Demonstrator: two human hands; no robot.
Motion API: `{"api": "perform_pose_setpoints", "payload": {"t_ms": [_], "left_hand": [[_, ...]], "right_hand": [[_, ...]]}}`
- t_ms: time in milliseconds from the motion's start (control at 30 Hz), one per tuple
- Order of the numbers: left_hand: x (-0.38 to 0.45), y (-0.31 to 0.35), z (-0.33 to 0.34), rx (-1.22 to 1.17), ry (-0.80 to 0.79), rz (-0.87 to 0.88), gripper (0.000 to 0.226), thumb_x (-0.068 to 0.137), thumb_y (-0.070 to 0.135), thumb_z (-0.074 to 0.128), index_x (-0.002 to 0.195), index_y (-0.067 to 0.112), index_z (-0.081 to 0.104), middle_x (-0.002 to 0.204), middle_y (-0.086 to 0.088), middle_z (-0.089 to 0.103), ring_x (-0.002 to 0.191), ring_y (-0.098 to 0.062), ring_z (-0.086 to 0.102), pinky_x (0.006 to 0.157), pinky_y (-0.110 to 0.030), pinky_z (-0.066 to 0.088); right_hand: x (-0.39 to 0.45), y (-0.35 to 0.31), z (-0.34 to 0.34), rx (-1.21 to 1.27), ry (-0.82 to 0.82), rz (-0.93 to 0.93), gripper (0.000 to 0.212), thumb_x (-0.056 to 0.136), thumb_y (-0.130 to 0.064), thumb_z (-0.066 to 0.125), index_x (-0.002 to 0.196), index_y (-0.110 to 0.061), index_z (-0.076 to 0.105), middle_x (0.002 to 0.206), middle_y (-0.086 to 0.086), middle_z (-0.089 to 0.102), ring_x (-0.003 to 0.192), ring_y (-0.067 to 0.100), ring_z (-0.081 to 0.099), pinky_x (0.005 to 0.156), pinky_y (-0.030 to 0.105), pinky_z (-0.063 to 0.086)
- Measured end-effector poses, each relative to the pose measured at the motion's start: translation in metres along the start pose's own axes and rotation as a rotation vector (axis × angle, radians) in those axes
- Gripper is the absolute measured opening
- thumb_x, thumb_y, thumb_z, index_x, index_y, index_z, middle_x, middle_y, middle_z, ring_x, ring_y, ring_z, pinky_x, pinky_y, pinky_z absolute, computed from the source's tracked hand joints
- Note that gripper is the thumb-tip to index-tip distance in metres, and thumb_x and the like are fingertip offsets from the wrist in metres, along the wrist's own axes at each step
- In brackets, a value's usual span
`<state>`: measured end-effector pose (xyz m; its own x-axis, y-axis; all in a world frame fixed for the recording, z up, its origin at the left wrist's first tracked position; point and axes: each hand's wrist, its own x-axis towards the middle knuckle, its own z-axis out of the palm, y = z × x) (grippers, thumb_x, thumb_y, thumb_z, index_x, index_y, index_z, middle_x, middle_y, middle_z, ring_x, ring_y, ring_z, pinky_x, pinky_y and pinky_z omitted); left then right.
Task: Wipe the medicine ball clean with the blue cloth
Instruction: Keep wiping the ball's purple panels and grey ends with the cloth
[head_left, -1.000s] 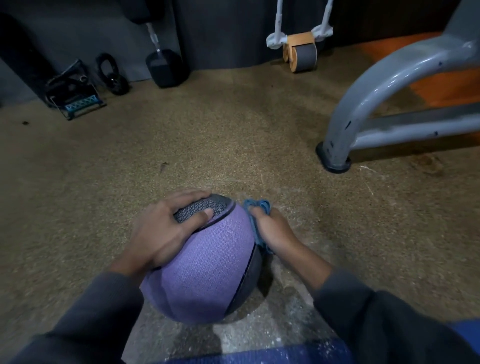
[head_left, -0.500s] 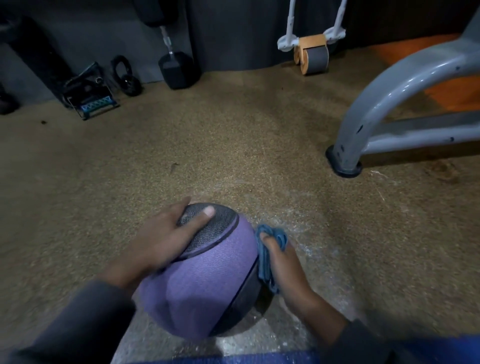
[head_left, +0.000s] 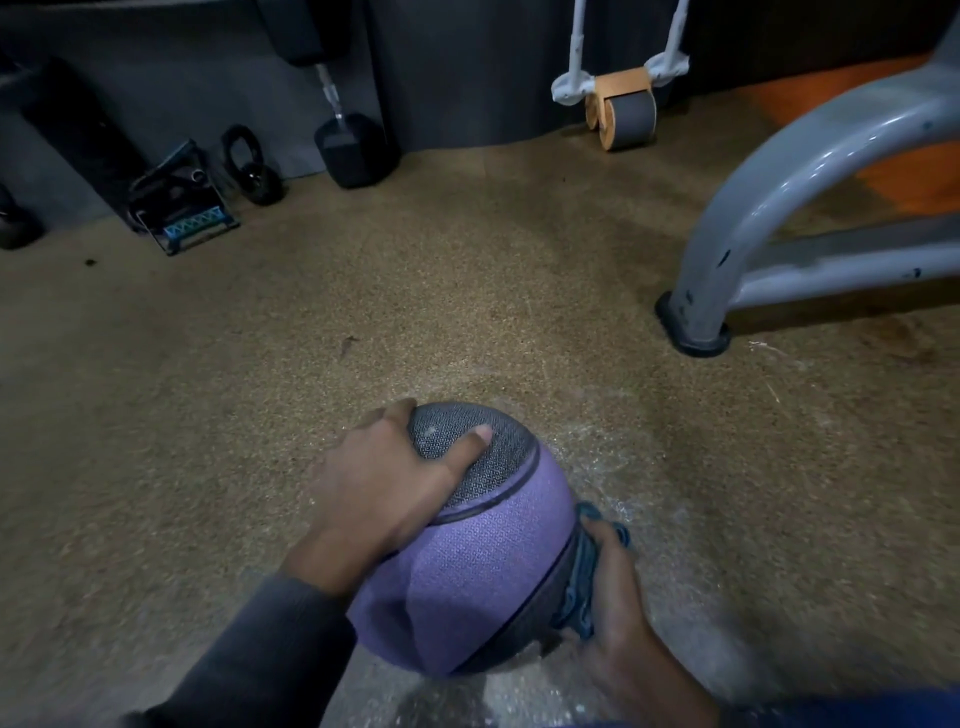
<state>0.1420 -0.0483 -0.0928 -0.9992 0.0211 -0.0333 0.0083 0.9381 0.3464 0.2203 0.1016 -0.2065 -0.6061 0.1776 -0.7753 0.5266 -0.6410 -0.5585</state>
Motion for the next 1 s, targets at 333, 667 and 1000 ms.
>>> {"api": "perform_pose_setpoints", "payload": {"t_ms": [333, 667, 1000], "left_hand": [[-0.016, 0.003, 0.007, -0.288, 0.014, -0.014, 0.088, 0.072, 0.086, 0.048, 0.135, 0.025, 0.048, 0.127, 0.002, 0.059, 0.112, -0.020, 0.057, 0.090, -0.030, 0.039], [0.020, 0.009, 0.000, -0.079, -0.093, -0.061, 0.050, 0.102, 0.055, 0.025, 0.136, 0.034, 0.055, 0.143, 0.000, 0.055, 0.131, -0.026, 0.050, 0.104, -0.038, 0.035], [-0.009, -0.006, 0.004, -0.122, -0.005, -0.102, 0.058, 0.096, 0.062, 0.036, 0.149, 0.040, 0.038, 0.152, 0.008, 0.045, 0.138, -0.023, 0.043, 0.111, -0.039, 0.033]], "right_hand": [[-0.001, -0.042, -0.017, -0.282, 0.021, -0.568, 0.039, 0.084, -0.047, 0.063, 0.107, -0.016, 0.070, 0.099, 0.007, 0.074, 0.091, 0.023, 0.071, 0.075, 0.037, 0.054], [-0.048, -0.026, 0.011, -0.882, 0.020, -1.136, 0.059, 0.083, -0.057, 0.051, 0.140, -0.040, 0.049, 0.143, -0.020, 0.044, 0.126, 0.007, 0.047, 0.102, 0.033, 0.042], [0.001, -0.069, 0.016, -0.654, -0.108, -0.518, 0.020, 0.094, -0.041, 0.057, 0.091, -0.026, 0.069, 0.093, 0.003, 0.072, 0.094, 0.027, 0.068, 0.091, 0.047, 0.052]]}}
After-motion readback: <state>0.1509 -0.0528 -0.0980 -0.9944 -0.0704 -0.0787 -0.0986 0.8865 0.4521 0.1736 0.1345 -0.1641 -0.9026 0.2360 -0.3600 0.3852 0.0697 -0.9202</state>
